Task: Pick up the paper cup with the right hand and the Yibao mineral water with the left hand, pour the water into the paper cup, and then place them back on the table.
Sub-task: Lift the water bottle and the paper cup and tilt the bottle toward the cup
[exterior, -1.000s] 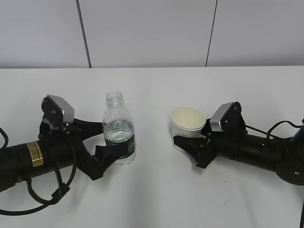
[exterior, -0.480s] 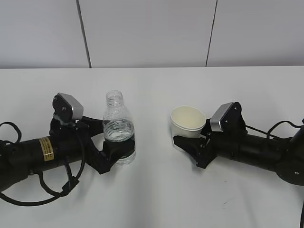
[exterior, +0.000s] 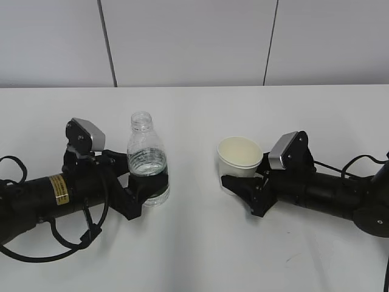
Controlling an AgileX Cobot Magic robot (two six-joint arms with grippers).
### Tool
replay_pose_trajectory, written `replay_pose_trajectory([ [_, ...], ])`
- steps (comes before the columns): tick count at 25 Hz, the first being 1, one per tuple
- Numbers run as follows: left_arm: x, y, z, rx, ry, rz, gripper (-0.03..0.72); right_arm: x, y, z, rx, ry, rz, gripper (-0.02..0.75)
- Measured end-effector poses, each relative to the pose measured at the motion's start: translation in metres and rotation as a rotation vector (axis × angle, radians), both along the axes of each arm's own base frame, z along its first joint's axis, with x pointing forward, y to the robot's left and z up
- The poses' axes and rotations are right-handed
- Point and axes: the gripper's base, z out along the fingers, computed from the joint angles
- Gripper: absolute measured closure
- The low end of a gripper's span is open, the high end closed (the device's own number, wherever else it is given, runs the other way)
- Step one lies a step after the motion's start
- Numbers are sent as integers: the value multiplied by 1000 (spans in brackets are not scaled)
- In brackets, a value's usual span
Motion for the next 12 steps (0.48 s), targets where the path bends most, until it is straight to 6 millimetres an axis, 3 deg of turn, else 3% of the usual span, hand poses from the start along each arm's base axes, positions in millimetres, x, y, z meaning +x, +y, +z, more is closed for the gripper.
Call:
replay_pose_trajectory([
  [12,1,0,0,-2,1,11,317,-1,1,0,-2,-3,16,215],
])
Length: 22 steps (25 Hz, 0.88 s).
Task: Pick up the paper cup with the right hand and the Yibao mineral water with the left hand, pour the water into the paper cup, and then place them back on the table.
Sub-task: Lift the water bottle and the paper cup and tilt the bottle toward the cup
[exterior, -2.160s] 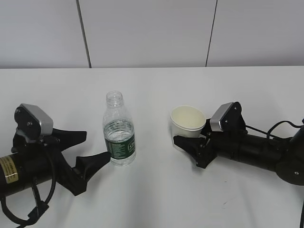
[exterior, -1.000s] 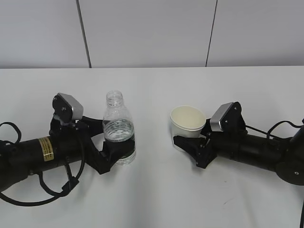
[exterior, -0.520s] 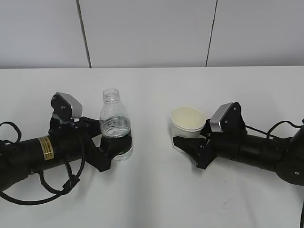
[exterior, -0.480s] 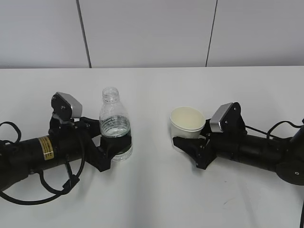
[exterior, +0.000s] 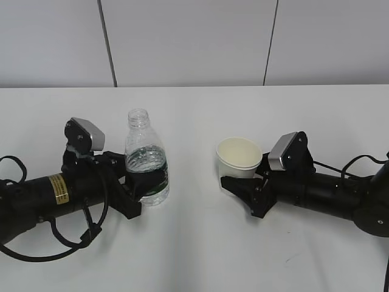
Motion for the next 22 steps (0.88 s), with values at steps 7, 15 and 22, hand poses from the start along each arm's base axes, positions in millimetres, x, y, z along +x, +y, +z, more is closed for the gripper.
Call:
replay_pose_trajectory([
  [7,0,0,0,30,-37,-12,324,-1,6,2,19,29,100,215],
  [15,3,2,16,74,-135,0,324,-2,13,4,25,54,214,216],
  [22,5,3,19,163,-267,-11,325,-12,48,6,12,38,355,216],
])
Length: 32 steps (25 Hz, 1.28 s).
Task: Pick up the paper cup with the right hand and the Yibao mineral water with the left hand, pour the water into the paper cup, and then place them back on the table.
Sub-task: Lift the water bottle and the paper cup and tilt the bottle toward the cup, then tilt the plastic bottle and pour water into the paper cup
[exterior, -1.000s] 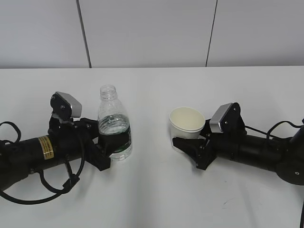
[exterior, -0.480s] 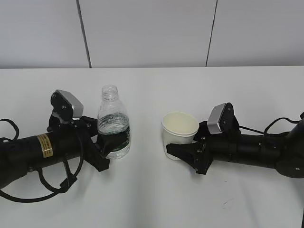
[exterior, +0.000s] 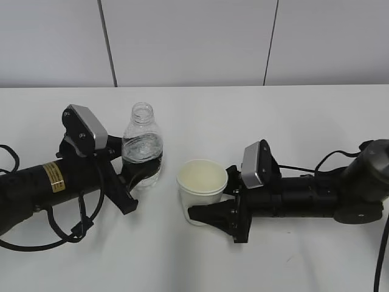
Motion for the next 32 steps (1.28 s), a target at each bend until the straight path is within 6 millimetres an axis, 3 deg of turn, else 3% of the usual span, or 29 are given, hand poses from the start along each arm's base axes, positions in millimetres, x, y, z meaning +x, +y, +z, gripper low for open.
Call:
replay_pose_trajectory([
  [4,3,3,1,70,-95,22,326,-8,19,0,-2,-5,69,216],
  [15,6,4,21,273,-405,-16,326,-11,37,3,16,13,95,216],
  [32,5,4,28,561,-755,-105,328,-12,43,5,27,49,116,216],
])
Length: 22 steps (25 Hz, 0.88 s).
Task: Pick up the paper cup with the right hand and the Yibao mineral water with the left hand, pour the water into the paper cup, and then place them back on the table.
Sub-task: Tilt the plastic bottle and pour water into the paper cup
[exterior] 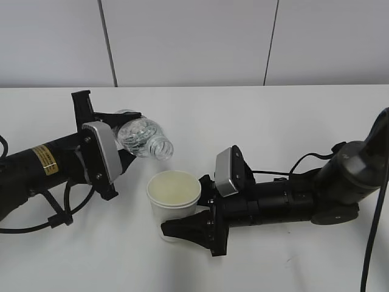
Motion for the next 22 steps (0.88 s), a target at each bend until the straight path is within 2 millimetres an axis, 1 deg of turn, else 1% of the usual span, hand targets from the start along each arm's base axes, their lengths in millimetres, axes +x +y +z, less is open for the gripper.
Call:
replay_pose_trajectory([
  [7,0,0,0,102,-107,-21,329,-2,1,-1,-7,-1,23,216],
  [14,2,2,1,135,-146,-4,329,-4,1,-1,-14,-5,47,216],
  [22,3,3,1,236,-250,-9,329,-4,1,-1,-14,-5,48,216],
])
